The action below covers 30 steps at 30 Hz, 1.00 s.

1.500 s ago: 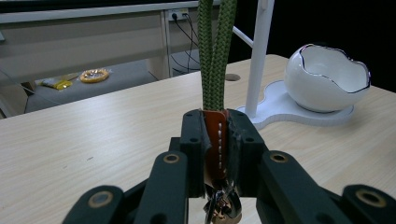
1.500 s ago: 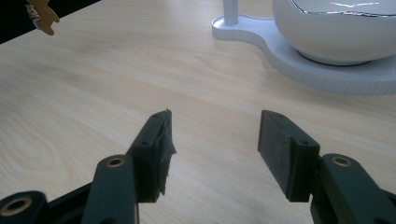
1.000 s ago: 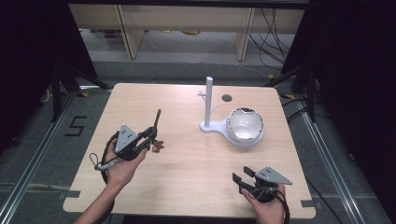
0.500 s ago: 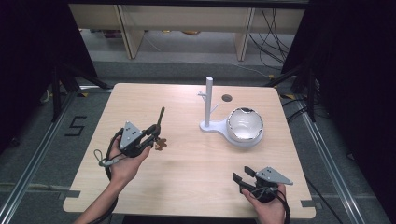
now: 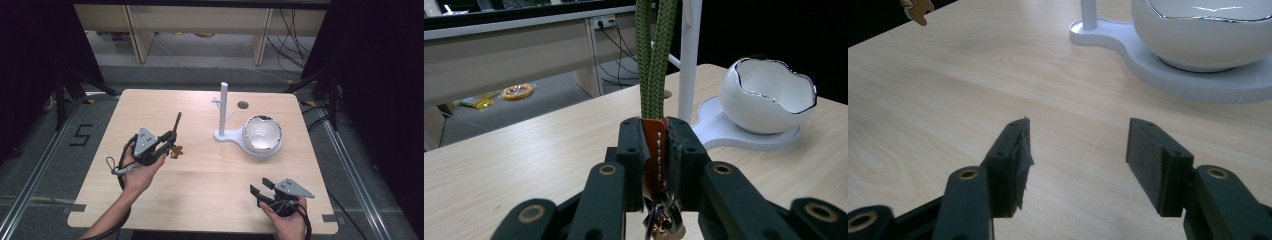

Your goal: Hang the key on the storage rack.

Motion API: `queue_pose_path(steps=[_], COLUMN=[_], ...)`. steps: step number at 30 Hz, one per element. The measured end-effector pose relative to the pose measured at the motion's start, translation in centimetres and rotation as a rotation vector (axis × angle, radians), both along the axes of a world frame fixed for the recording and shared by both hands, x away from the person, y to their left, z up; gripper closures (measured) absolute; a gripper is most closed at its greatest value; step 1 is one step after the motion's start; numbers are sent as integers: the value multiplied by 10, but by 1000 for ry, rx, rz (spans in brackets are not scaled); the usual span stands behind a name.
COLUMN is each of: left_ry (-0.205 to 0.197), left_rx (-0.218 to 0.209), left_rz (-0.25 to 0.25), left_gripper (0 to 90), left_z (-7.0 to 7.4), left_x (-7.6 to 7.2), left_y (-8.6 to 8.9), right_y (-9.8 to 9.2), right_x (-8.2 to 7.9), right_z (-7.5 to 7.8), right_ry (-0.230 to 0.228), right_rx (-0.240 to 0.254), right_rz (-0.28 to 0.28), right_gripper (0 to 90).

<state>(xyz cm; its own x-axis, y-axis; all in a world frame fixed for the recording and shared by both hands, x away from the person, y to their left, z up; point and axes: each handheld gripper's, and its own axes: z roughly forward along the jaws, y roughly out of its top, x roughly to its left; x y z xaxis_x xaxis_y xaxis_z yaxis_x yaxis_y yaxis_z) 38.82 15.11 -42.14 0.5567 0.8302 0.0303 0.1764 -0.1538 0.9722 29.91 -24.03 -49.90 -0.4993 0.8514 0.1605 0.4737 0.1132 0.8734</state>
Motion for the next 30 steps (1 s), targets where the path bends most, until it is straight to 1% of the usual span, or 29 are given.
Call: queue_pose_path(steps=[1, 2, 3, 4, 5, 8, 9, 12, 15, 16, 17, 18, 20, 21, 24, 25, 30], left_ry=[1, 1, 0, 1, 2, 0, 0, -3, -3, -5, -5, -5, -5, -8, -13, -15, -15], left_rx=[2, 2, 1, 3, 2, 1, 1, 6, 9, 10, 10, 14, 12, 14, 14, 16, 22], left_rz=[-3, -3, -4, -5, -5, -7, -6, -6, -4, -5, -5, -3, -5, -5, -2, -3, -5], left_gripper=[776, 776, 776, 776, 776, 776, 776, 776, 776, 776, 776, 776, 776, 776, 776, 776, 776], left_z=[0, 0, 0, 1, 1, 1, 2, 3, 3, 3, 3, 3, 3, 4, 5, 5, 6], left_x=[1, 1, 1, 2, 3, 4, 4, 6, 7, 8, 8, 8, 9, 10, 11, 12, 15], left_y=[-2, -2, -3, -4, -5, -7, -7, -10, -12, -13, -13, -13, -15, -16, -18, -20, -24], right_y=[3, 3, 2, 2, 1, 1, 1, 1, 1, 3, 1, 0, 0, 3, 3, 0, 0], right_x=[-4, -4, -2, -2, -1, 0, 1, 1, 1, -1, 1, 1, 1, -1, -1, 1, 1], right_z=[1, 1, 1, 1, -1, -1, -2, -2, -2, -1, -1, -1, -1, -1, -1, -1, -1], right_ry=[47, 47, 29, 29, 4, 2, -2, -2, -1, 18, -8, -13, -12, 22, 21, -10, -9], right_rx=[28, 28, 14, 14, 10, 12, 17, 17, 12, 28, 7, -1, -1, 32, 31, -3, -2], right_rz=[-24, -24, -15, -15, -4, -1, 17, 22, 16, -2, 16, 12, 12, -2, -1, 12, 12], right_gripper=[441, 441, 440, 440, 440, 439, 439, 439, 439, 439, 439, 439, 439, 439, 439, 439, 439])
